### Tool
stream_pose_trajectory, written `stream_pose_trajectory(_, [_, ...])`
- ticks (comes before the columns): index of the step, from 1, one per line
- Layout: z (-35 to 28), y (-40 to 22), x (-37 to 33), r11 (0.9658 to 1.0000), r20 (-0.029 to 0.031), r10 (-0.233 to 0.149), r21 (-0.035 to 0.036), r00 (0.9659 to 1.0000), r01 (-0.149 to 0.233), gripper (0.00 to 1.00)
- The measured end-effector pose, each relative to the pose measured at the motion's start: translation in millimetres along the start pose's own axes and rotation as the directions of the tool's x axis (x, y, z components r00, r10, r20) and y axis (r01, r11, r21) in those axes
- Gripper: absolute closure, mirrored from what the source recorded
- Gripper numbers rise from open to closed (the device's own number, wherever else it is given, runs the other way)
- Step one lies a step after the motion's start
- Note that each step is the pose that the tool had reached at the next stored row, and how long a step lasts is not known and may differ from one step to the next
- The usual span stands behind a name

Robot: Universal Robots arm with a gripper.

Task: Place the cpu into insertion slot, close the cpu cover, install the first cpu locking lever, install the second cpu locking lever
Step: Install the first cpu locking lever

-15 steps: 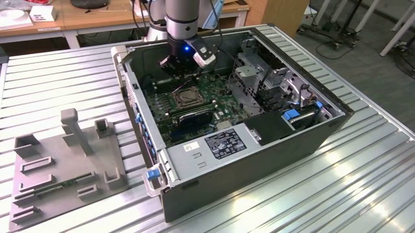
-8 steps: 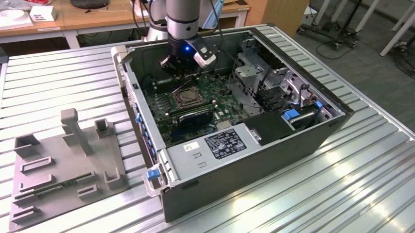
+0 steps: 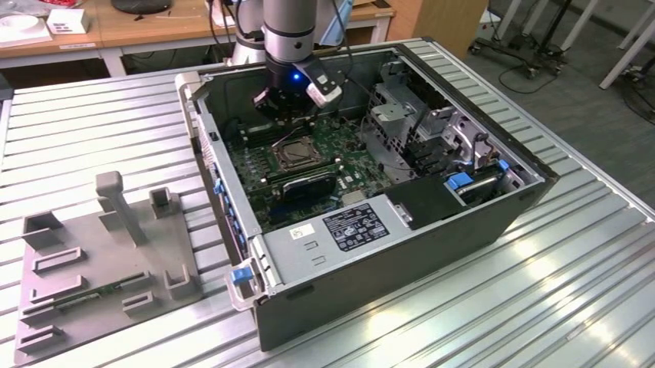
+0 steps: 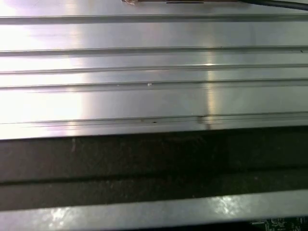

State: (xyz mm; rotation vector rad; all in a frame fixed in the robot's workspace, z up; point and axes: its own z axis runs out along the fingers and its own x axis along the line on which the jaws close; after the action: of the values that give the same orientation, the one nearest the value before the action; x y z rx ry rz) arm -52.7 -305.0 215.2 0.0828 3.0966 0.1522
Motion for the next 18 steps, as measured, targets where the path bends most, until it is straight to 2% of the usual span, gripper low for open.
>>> stream_pose_trajectory(18, [1.0, -3.4, -0.2, 1.0000, 0.0000, 0.000, 0.0001, 1.0000, 0.000, 0.89])
